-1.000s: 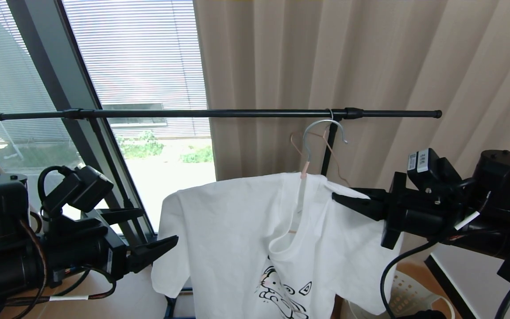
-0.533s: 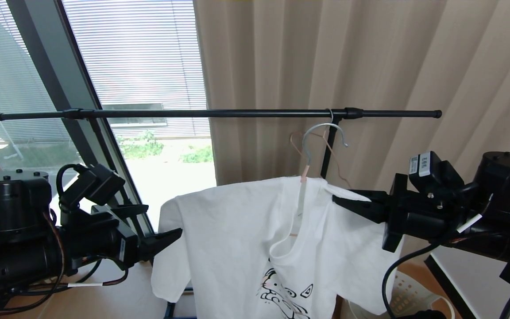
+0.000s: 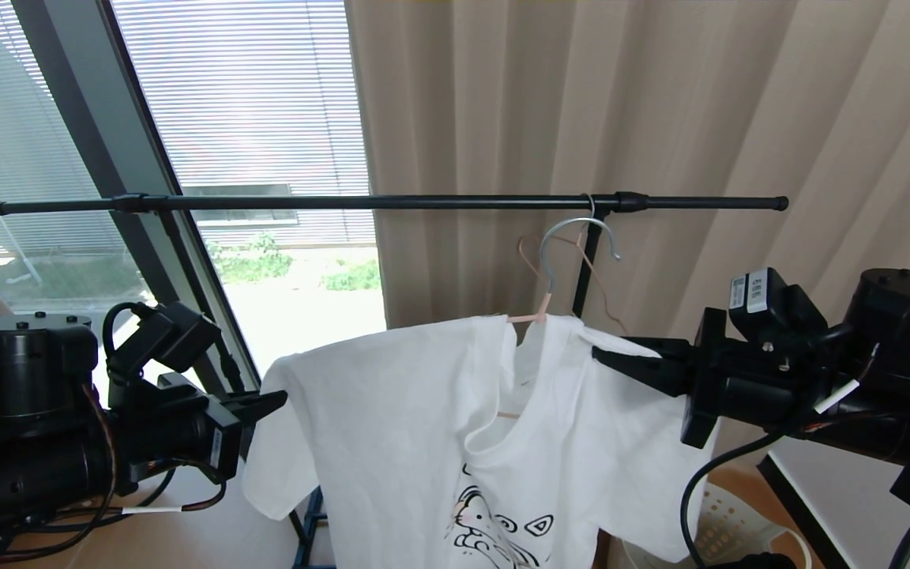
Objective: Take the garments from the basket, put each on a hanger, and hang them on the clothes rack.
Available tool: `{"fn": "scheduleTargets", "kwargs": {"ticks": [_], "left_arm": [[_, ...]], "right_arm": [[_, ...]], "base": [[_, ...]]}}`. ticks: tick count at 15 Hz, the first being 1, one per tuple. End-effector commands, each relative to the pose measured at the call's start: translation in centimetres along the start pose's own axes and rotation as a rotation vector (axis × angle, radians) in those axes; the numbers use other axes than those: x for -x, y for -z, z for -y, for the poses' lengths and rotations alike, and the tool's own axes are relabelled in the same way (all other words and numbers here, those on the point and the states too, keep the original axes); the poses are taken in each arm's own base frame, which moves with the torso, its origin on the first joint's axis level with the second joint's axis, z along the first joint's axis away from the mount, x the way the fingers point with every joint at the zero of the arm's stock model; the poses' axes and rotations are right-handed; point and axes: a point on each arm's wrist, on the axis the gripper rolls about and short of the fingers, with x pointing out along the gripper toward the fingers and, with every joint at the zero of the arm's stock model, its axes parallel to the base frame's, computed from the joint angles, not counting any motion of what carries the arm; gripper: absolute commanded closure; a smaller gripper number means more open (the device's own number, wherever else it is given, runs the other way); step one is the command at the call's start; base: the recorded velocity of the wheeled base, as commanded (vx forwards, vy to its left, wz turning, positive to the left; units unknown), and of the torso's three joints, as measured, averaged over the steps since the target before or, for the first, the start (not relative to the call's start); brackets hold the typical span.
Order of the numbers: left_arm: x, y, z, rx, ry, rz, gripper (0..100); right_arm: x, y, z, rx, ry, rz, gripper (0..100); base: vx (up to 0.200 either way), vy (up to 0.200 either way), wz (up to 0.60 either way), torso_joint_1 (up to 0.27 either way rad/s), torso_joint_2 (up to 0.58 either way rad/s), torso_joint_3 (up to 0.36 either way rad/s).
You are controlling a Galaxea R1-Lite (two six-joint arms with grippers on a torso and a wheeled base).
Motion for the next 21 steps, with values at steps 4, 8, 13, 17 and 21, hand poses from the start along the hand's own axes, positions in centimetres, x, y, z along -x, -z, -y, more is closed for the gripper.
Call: {"fn": "scheduleTargets", "kwargs": {"ticks": [4,8,13,17,21], "left_arm": [[1.4,0.7,-0.6,0.018,-0.047,0.003,100],[1.8,1.3,-0.7,0.033,-0.062,-0.013,100],[2.4,2.0,-1.4,0.059,-0.104,-0.022,100],[2.6,2.5,-1.5,0.072,-0.112,-0.037,100],[2.7,2.8,-1.6,0.084,-0.12,-0.047,100]], "right_arm": [[-0.2,0.2,0.1,-0.005,-0.001,-0.006,100],[-0.1,0.2,0.1,-0.004,0.0,-0.006,100],[-0.1,0.1,0.3,-0.002,0.005,-0.002,100],[-0.1,0.1,0.3,-0.002,0.006,-0.002,100],[-0.1,0.0,0.3,0.0,0.007,0.0,100]], "base": [[0.0,0.0,0.0,0.0,0.0,0.0],[0.0,0.0,0.0,0.0,0.0,0.0],[0.0,0.0,0.0,0.0,0.0,0.0],[0.0,0.0,0.0,0.0,0.0,0.0],[0.0,0.0,0.0,0.0,0.0,0.0]]}}
